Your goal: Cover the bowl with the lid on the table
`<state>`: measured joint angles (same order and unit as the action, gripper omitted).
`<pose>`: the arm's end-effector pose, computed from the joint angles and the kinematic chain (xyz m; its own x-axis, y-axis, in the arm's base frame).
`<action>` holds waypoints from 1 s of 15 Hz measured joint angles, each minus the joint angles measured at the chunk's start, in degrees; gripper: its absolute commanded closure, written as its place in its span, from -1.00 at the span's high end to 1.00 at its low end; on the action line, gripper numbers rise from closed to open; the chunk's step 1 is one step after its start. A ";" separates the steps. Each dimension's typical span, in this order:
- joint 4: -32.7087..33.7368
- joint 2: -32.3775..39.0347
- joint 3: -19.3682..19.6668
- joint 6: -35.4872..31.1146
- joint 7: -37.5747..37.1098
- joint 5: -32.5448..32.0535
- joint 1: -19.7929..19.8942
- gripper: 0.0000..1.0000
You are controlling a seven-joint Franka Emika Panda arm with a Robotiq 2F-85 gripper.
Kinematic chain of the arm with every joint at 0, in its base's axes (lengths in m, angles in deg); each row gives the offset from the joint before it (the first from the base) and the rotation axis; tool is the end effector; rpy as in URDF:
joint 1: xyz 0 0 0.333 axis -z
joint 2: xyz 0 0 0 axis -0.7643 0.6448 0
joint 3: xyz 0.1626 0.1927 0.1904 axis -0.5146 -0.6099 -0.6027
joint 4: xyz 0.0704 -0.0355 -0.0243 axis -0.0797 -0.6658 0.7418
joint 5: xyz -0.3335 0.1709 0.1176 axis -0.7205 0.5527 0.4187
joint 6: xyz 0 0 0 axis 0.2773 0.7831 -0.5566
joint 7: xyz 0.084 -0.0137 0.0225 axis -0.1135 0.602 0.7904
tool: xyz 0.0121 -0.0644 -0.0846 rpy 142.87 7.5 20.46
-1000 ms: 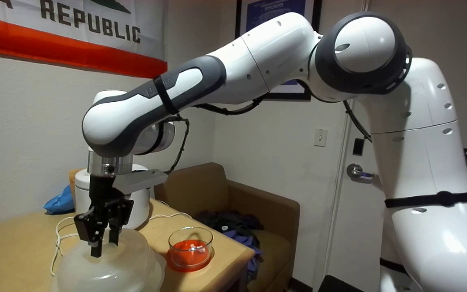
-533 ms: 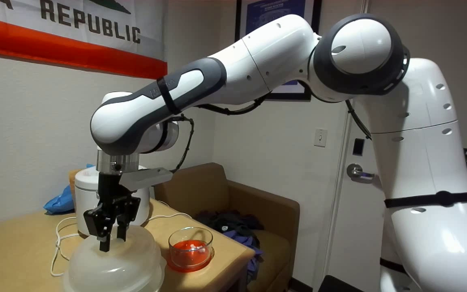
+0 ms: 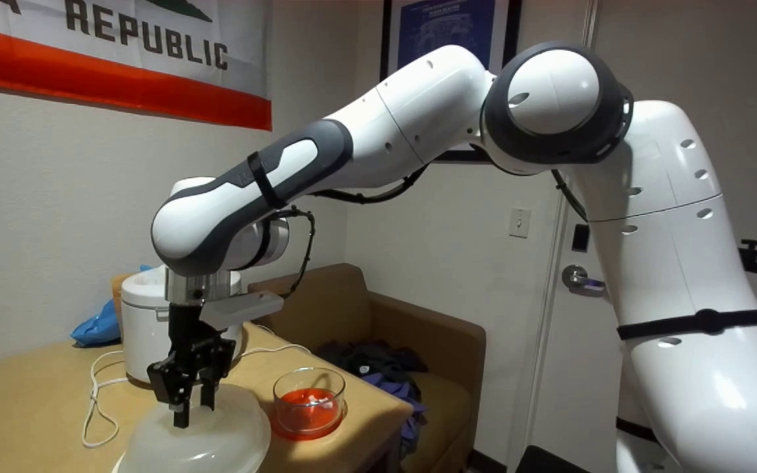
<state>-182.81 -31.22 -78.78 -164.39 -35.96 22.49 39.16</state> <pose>0.5878 0.2235 0.3201 0.9444 0.3197 -0.0767 0.3067 -0.9407 -0.1448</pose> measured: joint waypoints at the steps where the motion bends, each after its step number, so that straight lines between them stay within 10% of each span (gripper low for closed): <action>1: 0.18 0.60 0.00 0.00 0.07 0.35 0.04 -0.59; 12: 1.35 1.85 -0.01 0.00 0.16 1.08 0.90 -0.59; 13: 1.35 1.87 -0.01 0.00 0.17 1.13 0.99 0.41; 15: 1.35 1.93 -0.01 0.00 0.43 1.30 1.12 0.57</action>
<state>-181.47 -29.30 -78.79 -164.39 -35.53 23.79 40.27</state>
